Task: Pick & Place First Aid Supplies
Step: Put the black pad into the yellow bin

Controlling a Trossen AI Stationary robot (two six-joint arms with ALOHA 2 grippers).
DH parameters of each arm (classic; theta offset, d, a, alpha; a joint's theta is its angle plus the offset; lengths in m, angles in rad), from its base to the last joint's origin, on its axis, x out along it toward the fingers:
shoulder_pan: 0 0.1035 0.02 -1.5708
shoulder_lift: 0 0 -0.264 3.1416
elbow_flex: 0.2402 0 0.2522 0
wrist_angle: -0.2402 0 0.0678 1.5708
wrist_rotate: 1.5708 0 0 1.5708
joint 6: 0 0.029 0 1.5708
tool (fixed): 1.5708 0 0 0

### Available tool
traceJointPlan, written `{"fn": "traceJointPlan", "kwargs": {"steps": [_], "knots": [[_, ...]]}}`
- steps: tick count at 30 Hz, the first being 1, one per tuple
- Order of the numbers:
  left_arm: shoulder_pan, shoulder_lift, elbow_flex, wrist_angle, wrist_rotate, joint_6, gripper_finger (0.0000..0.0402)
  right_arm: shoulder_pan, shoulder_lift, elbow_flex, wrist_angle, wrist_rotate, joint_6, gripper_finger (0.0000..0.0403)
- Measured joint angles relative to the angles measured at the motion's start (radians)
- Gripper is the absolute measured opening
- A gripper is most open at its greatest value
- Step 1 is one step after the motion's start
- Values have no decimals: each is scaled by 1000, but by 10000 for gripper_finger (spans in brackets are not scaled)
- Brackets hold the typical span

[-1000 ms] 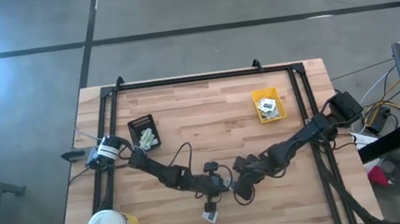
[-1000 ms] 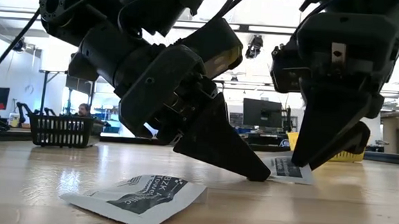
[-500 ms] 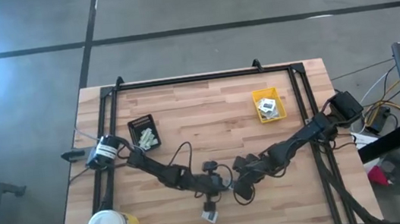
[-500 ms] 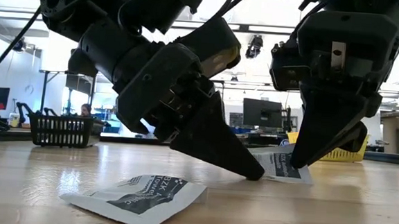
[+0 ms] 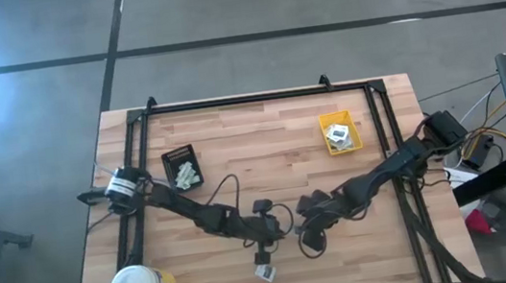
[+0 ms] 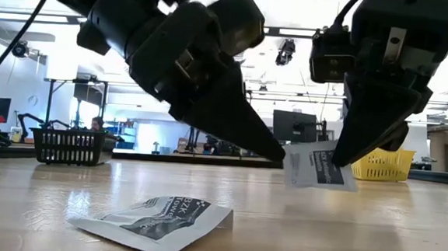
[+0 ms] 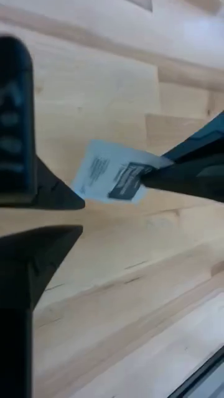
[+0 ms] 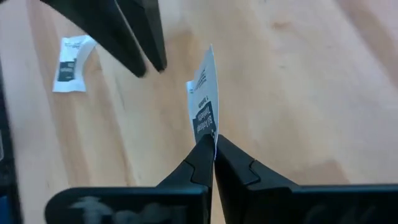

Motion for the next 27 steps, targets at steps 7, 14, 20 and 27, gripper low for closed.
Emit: {"fn": "traceJointPlan", "kwargs": {"steps": [7,14,20,27], "knots": [[7,-52,1,-82,-55,13,128,0,-83,0,-143,82,-5,8],[20,-203,0,-272,-74,54,150,-21,-229,0,-334,261,-1,8],[19,-328,-25,-330,-101,112,144,-101,-391,0,-491,490,-4,8],[17,-402,-152,-249,-102,64,140,-294,-557,0,-606,555,-36,8]]}}
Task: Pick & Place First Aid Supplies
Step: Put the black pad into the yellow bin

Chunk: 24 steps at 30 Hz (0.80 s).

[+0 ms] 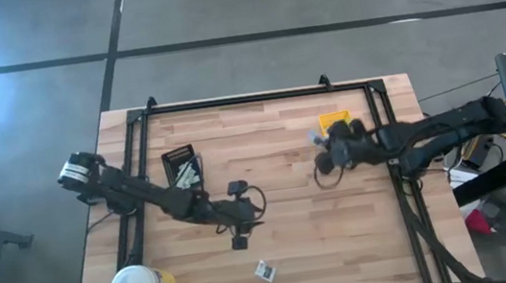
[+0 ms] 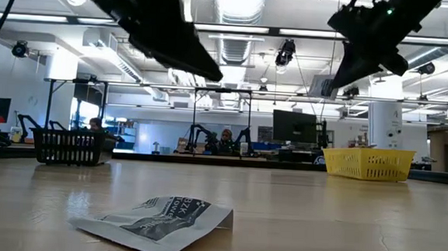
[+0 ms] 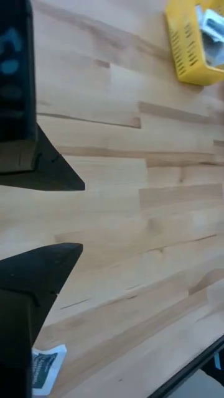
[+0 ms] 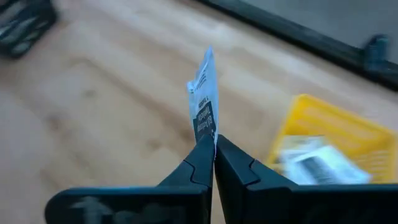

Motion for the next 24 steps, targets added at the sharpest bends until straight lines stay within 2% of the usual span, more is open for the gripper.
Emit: {"fn": "traceJointPlan", "kwargs": {"steps": [4,12,20,24], "knots": [[-5,0,-43,60,1,-28,140,-128,-51,0,-51,-21,-18,8],[-29,-1,-57,70,11,-52,140,-342,-48,-19,-112,-194,-21,8],[-37,-1,-57,70,12,-52,139,-467,-8,-58,-112,-325,-54,8],[-37,-1,-57,71,12,-52,139,-498,4,-58,-111,-341,-62,8]]}}
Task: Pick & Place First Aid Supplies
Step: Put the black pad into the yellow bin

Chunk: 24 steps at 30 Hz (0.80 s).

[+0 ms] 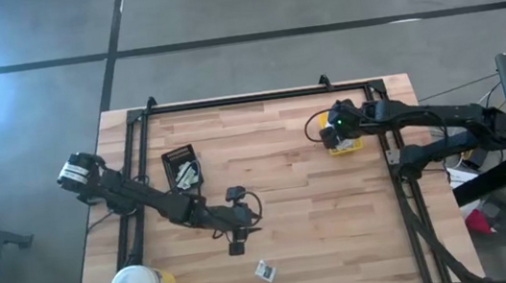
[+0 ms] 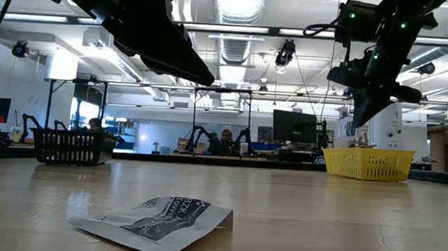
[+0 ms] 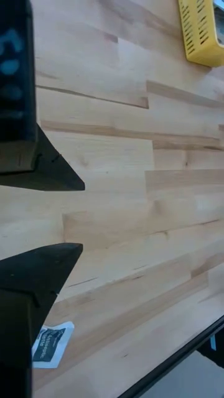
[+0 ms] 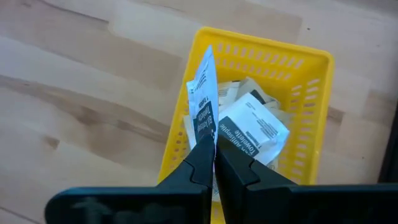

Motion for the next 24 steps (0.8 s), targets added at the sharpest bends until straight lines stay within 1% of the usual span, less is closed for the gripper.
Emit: {"fn": "traceJointPlan", "kwargs": {"steps": [6,13,16,21,24], "knots": [[0,0,0,0,-1,-3,139,-31,9,0,1,-21,-5,8],[-1,0,-1,0,-2,-5,140,-46,19,-2,0,-16,-35,12],[-2,0,-1,0,-2,-5,140,-46,19,-2,0,-16,-53,26],[-5,0,-1,0,-1,-6,140,-46,19,-2,1,-15,-55,64],[-7,0,-1,0,20,-8,140,-46,19,-2,1,-16,-57,84]]}}
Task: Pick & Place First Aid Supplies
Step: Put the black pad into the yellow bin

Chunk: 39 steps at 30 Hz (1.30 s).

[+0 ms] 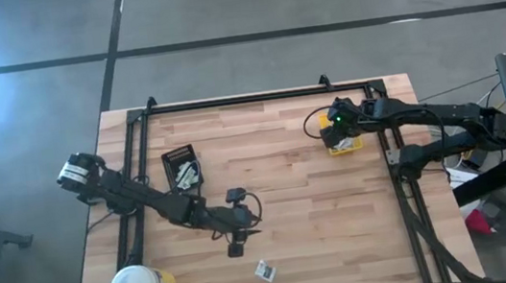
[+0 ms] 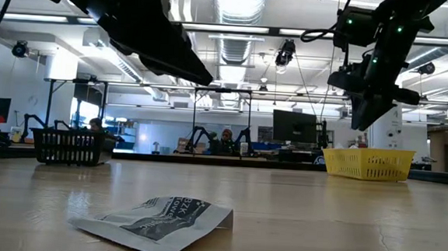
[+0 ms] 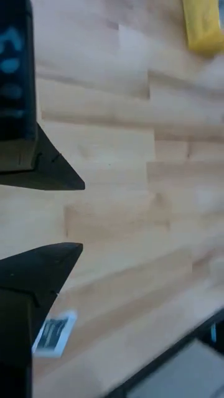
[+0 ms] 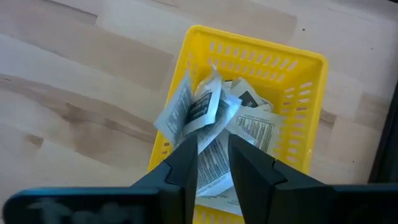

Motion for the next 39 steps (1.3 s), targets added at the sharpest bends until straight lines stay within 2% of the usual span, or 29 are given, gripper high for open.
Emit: {"fn": "traceJointPlan", "kwargs": {"steps": [2,6,11,18,23,28,34,39], "knots": [[-6,0,0,0,40,-5,140,0,-2,0,0,-17,-2,93],[-29,0,0,0,132,-28,138,10,-14,0,2,-124,-2,103],[-70,11,0,33,147,-33,137,91,-28,0,15,-169,8,103],[-106,67,0,144,147,-42,137,305,-26,0,138,-142,49,86],[-119,123,0,215,150,-75,137,485,-26,0,238,-47,81,74],[-131,191,6,270,205,-110,137,628,-17,0,323,26,109,64],[-139,296,81,268,275,-110,137,729,17,0,435,45,108,59],[-139,344,115,237,299,-109,137,750,53,0,455,55,109,61]]}}
